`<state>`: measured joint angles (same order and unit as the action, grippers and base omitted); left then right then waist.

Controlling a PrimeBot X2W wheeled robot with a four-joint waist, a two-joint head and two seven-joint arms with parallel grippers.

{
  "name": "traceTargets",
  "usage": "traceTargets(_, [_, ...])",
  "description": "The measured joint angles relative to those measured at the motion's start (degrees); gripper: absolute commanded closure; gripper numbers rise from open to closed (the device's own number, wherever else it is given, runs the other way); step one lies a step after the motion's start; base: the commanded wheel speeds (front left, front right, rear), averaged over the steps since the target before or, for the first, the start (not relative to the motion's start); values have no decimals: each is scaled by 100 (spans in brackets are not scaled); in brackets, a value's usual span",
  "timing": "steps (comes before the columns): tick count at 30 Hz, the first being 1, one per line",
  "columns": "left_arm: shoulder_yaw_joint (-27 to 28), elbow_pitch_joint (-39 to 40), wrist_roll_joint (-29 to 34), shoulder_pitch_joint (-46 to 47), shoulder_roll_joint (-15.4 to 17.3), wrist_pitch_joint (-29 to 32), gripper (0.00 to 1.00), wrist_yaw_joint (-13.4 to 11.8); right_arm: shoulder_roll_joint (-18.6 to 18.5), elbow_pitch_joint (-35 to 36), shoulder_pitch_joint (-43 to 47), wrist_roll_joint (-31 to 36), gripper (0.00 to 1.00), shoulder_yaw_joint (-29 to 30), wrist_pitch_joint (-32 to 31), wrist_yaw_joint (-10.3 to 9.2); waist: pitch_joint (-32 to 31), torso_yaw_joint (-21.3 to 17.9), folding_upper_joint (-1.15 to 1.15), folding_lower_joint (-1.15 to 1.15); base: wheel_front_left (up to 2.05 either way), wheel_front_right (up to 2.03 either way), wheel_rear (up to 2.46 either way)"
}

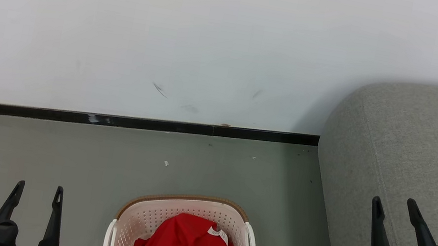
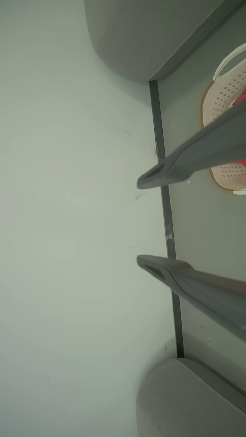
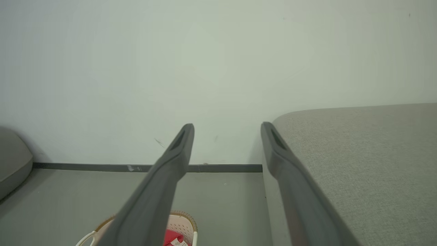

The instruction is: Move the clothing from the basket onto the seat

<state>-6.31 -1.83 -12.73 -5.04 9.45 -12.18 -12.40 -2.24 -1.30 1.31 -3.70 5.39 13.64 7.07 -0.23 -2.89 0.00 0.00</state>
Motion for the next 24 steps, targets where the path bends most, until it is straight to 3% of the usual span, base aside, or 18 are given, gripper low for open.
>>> traceTargets(24, [3,337,-101,-272,37,122,0,-14,3,66,208,-97,0,-99,-55,0,19,-14,0,0,0,0,0])
